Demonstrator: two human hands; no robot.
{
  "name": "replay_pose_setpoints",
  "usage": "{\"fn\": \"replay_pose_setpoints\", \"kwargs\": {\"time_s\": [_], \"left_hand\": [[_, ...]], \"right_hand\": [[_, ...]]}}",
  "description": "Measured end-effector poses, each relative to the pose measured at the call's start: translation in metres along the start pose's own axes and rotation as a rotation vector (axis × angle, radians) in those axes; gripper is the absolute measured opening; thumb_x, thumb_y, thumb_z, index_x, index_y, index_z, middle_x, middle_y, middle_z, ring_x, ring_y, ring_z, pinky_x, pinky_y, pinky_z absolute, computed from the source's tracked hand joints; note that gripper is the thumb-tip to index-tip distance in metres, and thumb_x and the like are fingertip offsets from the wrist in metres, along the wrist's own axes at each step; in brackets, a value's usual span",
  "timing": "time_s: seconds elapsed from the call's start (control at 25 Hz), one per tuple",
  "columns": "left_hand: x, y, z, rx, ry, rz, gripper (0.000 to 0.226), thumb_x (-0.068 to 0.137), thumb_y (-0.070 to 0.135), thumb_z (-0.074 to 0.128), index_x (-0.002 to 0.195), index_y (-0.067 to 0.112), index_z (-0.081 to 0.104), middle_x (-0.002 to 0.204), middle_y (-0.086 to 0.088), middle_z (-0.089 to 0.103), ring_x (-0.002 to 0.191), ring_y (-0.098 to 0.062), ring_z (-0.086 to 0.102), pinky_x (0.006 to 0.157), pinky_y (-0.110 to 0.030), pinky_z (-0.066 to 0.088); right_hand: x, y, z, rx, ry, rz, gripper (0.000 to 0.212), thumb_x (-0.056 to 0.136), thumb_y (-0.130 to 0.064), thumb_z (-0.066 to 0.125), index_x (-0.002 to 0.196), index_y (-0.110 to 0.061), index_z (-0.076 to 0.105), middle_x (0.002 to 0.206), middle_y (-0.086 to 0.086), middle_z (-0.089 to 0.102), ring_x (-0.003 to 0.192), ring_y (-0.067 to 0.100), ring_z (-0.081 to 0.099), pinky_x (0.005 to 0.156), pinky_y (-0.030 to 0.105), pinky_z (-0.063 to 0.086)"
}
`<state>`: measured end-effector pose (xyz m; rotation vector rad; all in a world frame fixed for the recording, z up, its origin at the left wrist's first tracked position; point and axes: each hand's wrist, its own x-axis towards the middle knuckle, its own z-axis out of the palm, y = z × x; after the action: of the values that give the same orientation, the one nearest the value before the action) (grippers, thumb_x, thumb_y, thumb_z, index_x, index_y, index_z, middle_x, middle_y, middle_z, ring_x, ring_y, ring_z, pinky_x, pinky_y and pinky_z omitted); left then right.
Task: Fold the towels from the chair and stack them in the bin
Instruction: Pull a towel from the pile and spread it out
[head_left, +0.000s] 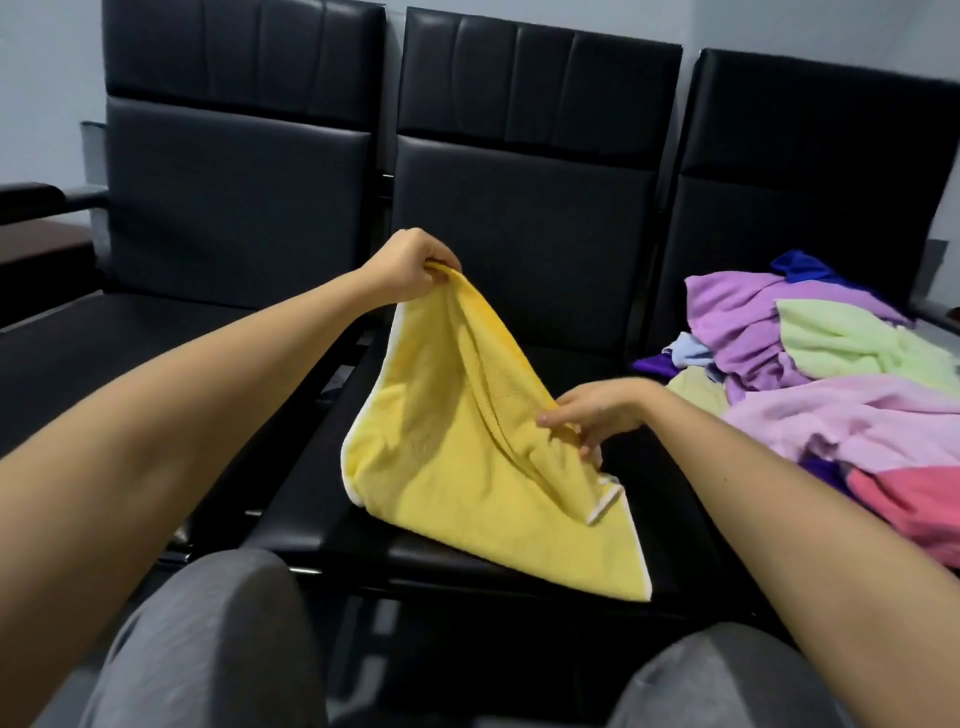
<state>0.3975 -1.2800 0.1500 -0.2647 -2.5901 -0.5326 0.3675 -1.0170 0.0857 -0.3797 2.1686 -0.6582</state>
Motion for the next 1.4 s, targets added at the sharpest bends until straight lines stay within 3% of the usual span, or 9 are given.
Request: {"fn": "replay_pose_setpoints", "kwargs": {"time_s": [0.08, 0.24, 0.44, 0.6, 0.8, 0.92, 1.16, 1.28, 1.4], "left_hand": [[-0.01, -0.011, 0.003, 0.011, -0.074, -0.044, 0.022, 0.088, 0.003, 0.06, 0.107, 0.006, 0.071, 0.111, -0.007, 0.067, 0.104, -0.019, 0.06, 0.082, -0.021, 0.044], [-0.026, -0.027, 0.019, 0.053, -0.233, -0.091, 0.023, 0.087, 0.007, 0.06, 0.107, 0.01, 0.07, 0.109, -0.003, 0.066, 0.102, -0.018, 0.06, 0.084, -0.024, 0.046], [-0.042, -0.04, 0.038, 0.081, -0.403, -0.134, 0.023, 0.088, 0.005, 0.057, 0.104, 0.014, 0.07, 0.103, 0.001, 0.063, 0.1, -0.018, 0.059, 0.08, -0.024, 0.047], [-0.045, -0.046, 0.035, 0.057, -0.392, -0.153, 0.021, 0.088, 0.006, 0.058, 0.103, 0.015, 0.07, 0.102, 0.002, 0.063, 0.098, -0.016, 0.058, 0.079, -0.024, 0.046], [-0.044, -0.052, 0.028, 0.075, -0.265, -0.221, 0.023, 0.09, 0.005, 0.055, 0.107, 0.011, 0.069, 0.107, -0.003, 0.063, 0.095, -0.014, 0.053, 0.077, -0.024, 0.043], [-0.042, -0.053, 0.032, 0.051, -0.189, -0.298, 0.025, 0.09, 0.002, 0.053, 0.108, 0.009, 0.069, 0.107, -0.006, 0.062, 0.099, -0.019, 0.055, 0.076, -0.026, 0.044], [-0.037, -0.043, 0.039, 0.032, -0.177, -0.303, 0.025, 0.09, 0.001, 0.053, 0.108, 0.009, 0.069, 0.109, -0.007, 0.062, 0.099, -0.019, 0.054, 0.077, -0.026, 0.045], [-0.035, -0.037, 0.04, 0.024, -0.175, -0.302, 0.025, 0.09, 0.0, 0.052, 0.107, 0.009, 0.068, 0.111, -0.008, 0.061, 0.104, -0.023, 0.056, 0.079, -0.027, 0.047], [-0.037, -0.032, 0.041, 0.026, -0.199, -0.283, 0.025, 0.091, 0.0, 0.053, 0.109, 0.009, 0.068, 0.112, -0.008, 0.061, 0.107, -0.023, 0.056, 0.081, -0.028, 0.047]], "right_hand": [[-0.001, 0.017, 0.002, -0.057, 0.139, -0.033, 0.036, 0.091, -0.045, 0.055, 0.118, -0.021, 0.051, 0.108, 0.0, 0.058, 0.092, 0.018, 0.059, 0.057, 0.024, 0.05], [-0.009, 0.015, 0.008, 0.093, 0.018, 0.105, 0.044, 0.098, -0.052, 0.032, 0.118, -0.019, 0.051, 0.103, 0.005, 0.056, 0.065, 0.012, 0.06, 0.053, 0.021, 0.053], [0.014, 0.006, 0.028, -0.43, 0.265, 0.072, 0.021, 0.093, -0.025, 0.053, 0.109, -0.016, 0.065, 0.085, 0.001, 0.056, 0.066, 0.012, 0.055, 0.05, 0.02, 0.048], [0.023, 0.001, 0.032, -0.528, 0.311, 0.004, 0.011, 0.086, -0.027, 0.063, 0.081, -0.017, 0.063, 0.079, -0.002, 0.055, 0.07, 0.012, 0.053, 0.059, 0.023, 0.045], [0.007, -0.004, 0.017, 0.229, 0.46, -0.225, 0.026, 0.091, -0.036, 0.059, 0.094, -0.011, 0.064, 0.087, 0.002, 0.06, 0.079, 0.014, 0.057, 0.066, 0.026, 0.045], [-0.004, -0.005, 0.005, 0.329, 0.621, -0.3, 0.016, 0.093, -0.024, 0.053, 0.08, -0.015, 0.056, 0.076, 0.0, 0.053, 0.069, 0.014, 0.052, 0.055, 0.024, 0.041], [-0.017, -0.008, -0.005, -0.896, 1.024, -0.202, 0.018, 0.101, -0.028, 0.035, 0.109, -0.014, 0.043, 0.093, 0.005, 0.06, 0.088, 0.032, 0.056, 0.078, 0.039, 0.036], [-0.027, -0.011, 0.009, -0.841, 0.925, -0.323, 0.018, 0.096, -0.017, 0.038, 0.113, -0.014, 0.033, 0.092, 0.004, 0.051, 0.08, 0.028, 0.05, 0.07, 0.034, 0.034], [-0.027, 0.002, 0.032, -0.809, 0.536, -0.316, 0.021, 0.092, -0.009, 0.041, 0.106, -0.023, 0.036, 0.092, -0.005, 0.043, 0.075, 0.015, 0.047, 0.062, 0.028, 0.036]]}}
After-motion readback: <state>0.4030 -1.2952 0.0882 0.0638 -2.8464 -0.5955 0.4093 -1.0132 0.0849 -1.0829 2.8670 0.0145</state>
